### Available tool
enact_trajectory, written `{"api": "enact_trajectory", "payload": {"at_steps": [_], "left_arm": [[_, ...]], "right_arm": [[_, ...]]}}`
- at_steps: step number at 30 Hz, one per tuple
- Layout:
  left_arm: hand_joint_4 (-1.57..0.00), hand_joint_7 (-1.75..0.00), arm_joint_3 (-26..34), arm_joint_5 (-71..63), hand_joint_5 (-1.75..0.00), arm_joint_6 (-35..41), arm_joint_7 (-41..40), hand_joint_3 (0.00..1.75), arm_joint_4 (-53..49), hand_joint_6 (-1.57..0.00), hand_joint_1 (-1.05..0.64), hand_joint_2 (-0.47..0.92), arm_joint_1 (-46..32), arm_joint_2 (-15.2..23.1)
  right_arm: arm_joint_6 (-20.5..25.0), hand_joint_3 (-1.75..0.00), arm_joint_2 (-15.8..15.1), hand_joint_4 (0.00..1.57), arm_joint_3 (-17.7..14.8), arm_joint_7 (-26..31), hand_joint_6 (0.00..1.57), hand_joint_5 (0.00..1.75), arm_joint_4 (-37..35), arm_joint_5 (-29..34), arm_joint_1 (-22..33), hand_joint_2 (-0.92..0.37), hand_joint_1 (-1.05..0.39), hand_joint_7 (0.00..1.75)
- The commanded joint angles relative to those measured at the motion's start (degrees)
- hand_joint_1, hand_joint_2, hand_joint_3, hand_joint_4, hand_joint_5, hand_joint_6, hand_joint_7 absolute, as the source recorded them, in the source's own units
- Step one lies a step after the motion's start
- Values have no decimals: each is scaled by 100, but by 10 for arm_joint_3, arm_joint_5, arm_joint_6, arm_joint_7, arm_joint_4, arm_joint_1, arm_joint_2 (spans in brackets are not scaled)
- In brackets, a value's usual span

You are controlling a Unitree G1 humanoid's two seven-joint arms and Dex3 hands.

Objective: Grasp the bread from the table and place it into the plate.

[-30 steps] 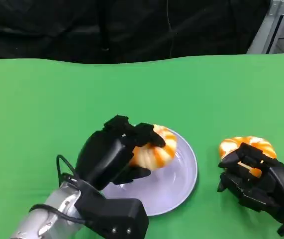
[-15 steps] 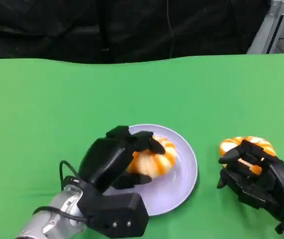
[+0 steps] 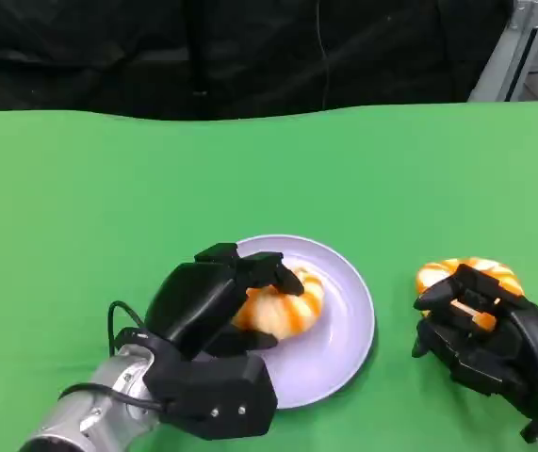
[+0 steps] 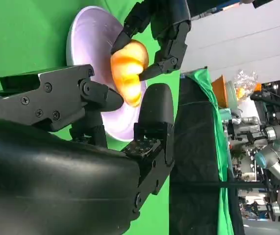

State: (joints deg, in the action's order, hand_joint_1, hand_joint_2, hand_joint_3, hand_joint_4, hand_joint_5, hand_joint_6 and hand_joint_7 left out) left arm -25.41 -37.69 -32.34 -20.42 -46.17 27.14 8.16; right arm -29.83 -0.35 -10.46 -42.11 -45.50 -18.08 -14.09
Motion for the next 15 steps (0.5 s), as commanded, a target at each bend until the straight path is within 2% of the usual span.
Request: {"api": "enact_trajectory", "payload": {"at_steps": [1,3,5,7,8,10,11,12,15], "left_arm": [[-49,-58,2,6,-120,-4,6,13,-8,-77,-19,92,11,8],[-48,-34,3,7,-104,-3,8,13,-9,-84,-24,92,13,8],[-48,-27,1,4,-100,-1,8,13,-8,-86,-25,92,13,10],[-54,-11,0,0,-74,1,7,13,-5,-84,-34,92,13,12],[-55,-8,-1,-3,-69,3,5,13,-4,-84,-35,92,13,13],[-57,-3,-2,-6,-57,6,2,17,-1,-80,-48,92,12,14],[-61,-1,-2,-7,-42,7,0,27,0,-74,-62,92,11,15],[-63,-1,-3,-9,-35,7,-1,30,1,-72,-67,92,10,16],[-67,0,-4,-10,-14,7,0,47,3,-62,-83,92,8,19]], "right_arm": [[1,-61,-5,44,-1,3,55,174,9,-4,5,-84,4,126],[-1,-61,-5,45,-2,2,56,175,8,-5,4,-84,4,127],[-3,-62,-5,45,-1,2,56,175,7,-3,4,-84,4,127],[-5,-62,-6,45,-1,4,55,174,7,-1,4,-83,3,127],[-3,-62,-6,45,0,3,55,174,8,-2,4,-83,3,127],[5,-63,-4,45,-2,-3,55,173,10,-9,4,-83,4,126],[10,-59,-3,45,-3,-7,53,172,11,-13,4,-85,3,127],[16,-57,-3,44,-4,-10,53,172,12,-18,4,-86,3,127],[25,-46,-2,45,-5,-12,58,167,13,-22,3,-91,3,99]]}}
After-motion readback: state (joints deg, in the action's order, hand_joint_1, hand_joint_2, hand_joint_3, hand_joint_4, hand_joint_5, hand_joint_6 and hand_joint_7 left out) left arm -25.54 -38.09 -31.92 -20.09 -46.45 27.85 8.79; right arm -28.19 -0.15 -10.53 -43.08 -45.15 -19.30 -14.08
